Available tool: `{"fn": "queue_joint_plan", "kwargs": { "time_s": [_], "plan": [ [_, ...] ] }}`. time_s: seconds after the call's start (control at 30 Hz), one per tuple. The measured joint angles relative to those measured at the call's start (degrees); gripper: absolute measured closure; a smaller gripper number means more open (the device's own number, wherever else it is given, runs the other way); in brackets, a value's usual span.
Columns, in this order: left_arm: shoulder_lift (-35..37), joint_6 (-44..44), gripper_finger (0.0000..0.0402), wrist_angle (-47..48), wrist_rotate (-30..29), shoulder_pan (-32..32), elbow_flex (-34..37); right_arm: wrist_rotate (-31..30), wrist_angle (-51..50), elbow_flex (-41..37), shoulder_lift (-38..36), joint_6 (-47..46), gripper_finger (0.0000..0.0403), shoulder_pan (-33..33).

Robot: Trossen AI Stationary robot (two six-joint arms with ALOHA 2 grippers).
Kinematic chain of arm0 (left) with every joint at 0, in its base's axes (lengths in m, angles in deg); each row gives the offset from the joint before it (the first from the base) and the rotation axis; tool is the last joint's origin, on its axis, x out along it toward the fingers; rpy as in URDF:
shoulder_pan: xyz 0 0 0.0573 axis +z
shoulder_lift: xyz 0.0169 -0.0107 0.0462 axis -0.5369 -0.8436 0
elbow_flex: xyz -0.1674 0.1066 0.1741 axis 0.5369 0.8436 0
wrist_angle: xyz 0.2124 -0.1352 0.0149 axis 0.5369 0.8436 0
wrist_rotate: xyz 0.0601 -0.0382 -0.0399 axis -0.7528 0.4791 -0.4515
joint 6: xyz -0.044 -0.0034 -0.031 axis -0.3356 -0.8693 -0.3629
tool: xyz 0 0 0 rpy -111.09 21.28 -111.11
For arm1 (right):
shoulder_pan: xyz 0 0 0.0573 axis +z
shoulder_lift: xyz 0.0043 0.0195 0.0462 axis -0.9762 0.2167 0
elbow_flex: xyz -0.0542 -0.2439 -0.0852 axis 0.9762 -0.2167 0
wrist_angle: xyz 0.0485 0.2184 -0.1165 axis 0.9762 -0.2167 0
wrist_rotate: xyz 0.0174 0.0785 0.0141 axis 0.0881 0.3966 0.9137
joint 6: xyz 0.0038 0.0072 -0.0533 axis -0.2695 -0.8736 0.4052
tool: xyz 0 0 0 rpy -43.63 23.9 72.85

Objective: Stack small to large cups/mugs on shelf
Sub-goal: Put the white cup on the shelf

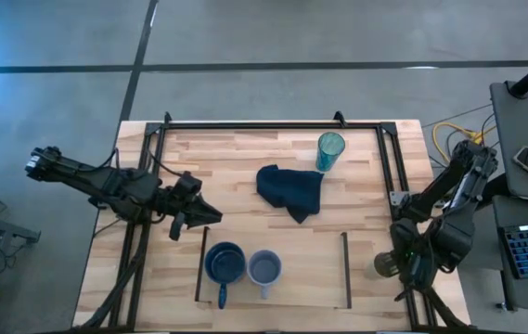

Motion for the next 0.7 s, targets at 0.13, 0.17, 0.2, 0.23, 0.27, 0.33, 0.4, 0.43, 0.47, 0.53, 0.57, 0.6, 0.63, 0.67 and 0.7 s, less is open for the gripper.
{"fn": "queue_joint_plan", "kwargs": {
  "time_s": [0.13, 0.17, 0.2, 0.23, 0.27, 0.33, 0.4, 0.43, 0.47, 0.53, 0.57, 0.6, 0.63, 0.67, 0.7],
  "plan": [
    [0.50, 0.02, 0.0343, 0.13, 0.19, 0.00, 0.11, -0.01, 0.05, -0.21, 0.28, -0.76, 0.0281, 0.00],
    [0.61, 0.05, 0.0343, 0.12, 0.18, 0.00, 0.11, -0.01, 0.14, -0.26, 0.46, -0.76, 0.0287, 0.00],
    [0.69, 0.24, 0.0343, 0.11, 0.19, 0.00, 0.11, -0.01, 0.46, -0.31, 0.56, -0.74, 0.0292, 0.00],
    [0.80, 0.88, 0.0343, 0.11, 0.19, 0.00, 0.11, -0.01, 0.74, -0.38, 0.65, -0.75, 0.0296, 0.00],
    [0.92, 1.24, 0.0343, 0.13, 0.22, 0.00, 0.11, -0.01, 0.78, -0.51, 0.77, -0.76, 0.0300, 0.00],
    [1.14, 1.40, 0.0343, 0.11, 0.22, 0.00, 0.11, -0.01, 0.74, -0.92, 0.97, -0.51, 0.0301, 0.00],
    [1.40, 1.43, 0.0343, 0.09, 0.22, 0.00, 0.11, -0.01, 1.35, -1.46, 1.01, -0.35, 0.0296, 0.00],
    [1.42, 1.44, 0.0343, 0.09, 0.22, 0.00, 0.11, -0.02, 2.00, -1.83, 0.99, -0.51, 0.0291, -0.02],
    [1.46, 1.45, 0.0343, 0.10, 0.22, 0.00, 0.11, -0.04, 2.71, -2.17, 0.94, -0.54, 0.0285, -0.02],
    [1.73, 1.46, 0.0343, 0.21, 0.22, 0.00, 0.15, -0.02, 2.90, -2.84, 0.97, -0.80, 0.0274, -0.02],
    [1.76, 1.47, 0.0343, 0.10, 0.22, 0.00, 0.15, -0.01, 2.77, -3.20, 1.02, -1.02, 0.0268, -0.02],
    [1.81, 1.49, 0.0343, 0.01, 0.22, 0.00, 0.15, -0.04, 2.81, -3.60, 1.04, -1.13, 0.0263, -0.02],
    [1.87, 1.54, 0.0343, 0.15, 0.22, 0.00, 0.15, -0.01, 2.98, -4.04, 1.05, -1.18, 0.0259, -0.02],
    [1.87, 1.53, 0.0343, 0.24, 0.22, 0.00, 0.15, -0.02, 2.96, -4.41, 1.07, -1.20, 0.0255, -0.02],
    [1.89, 1.53, 0.0343, 0.21, 0.22, 0.00, 0.15, -0.04, 2.96, -4.76, 1.07, -1.20, 0.0253, -0.02]
  ]
}}
